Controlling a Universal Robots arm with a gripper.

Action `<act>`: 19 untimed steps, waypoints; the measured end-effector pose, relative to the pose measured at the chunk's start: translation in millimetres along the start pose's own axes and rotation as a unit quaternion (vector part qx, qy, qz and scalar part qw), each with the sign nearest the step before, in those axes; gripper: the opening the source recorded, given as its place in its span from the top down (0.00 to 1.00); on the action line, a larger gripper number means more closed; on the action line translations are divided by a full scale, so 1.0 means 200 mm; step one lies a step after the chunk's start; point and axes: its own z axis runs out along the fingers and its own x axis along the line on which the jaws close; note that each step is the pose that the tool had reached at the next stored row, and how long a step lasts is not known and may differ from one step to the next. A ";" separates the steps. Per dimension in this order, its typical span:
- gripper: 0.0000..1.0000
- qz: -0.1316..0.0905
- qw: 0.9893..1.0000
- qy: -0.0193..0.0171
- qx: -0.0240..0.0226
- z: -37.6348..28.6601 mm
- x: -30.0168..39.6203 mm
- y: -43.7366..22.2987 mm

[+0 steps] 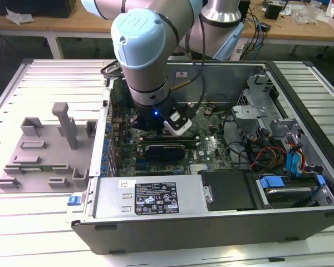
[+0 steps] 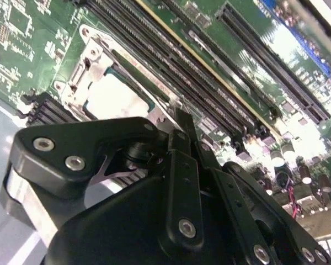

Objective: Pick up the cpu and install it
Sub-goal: 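Install the second cpu locking lever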

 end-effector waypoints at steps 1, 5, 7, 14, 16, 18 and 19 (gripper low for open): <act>0.89 0.000 1.000 0.000 0.000 -0.001 0.001 0.000; 0.89 0.000 1.000 0.000 0.000 -0.037 -0.005 0.008; 0.89 0.000 1.000 0.000 0.000 -0.085 -0.015 0.019; 0.89 0.004 1.000 0.005 0.002 -0.215 -0.121 0.036; 0.89 0.011 1.000 0.026 0.008 -0.212 -0.136 0.033; 0.89 0.014 0.999 0.039 0.015 -0.206 -0.180 0.024; 0.89 0.014 0.999 0.040 0.015 -0.200 -0.220 0.017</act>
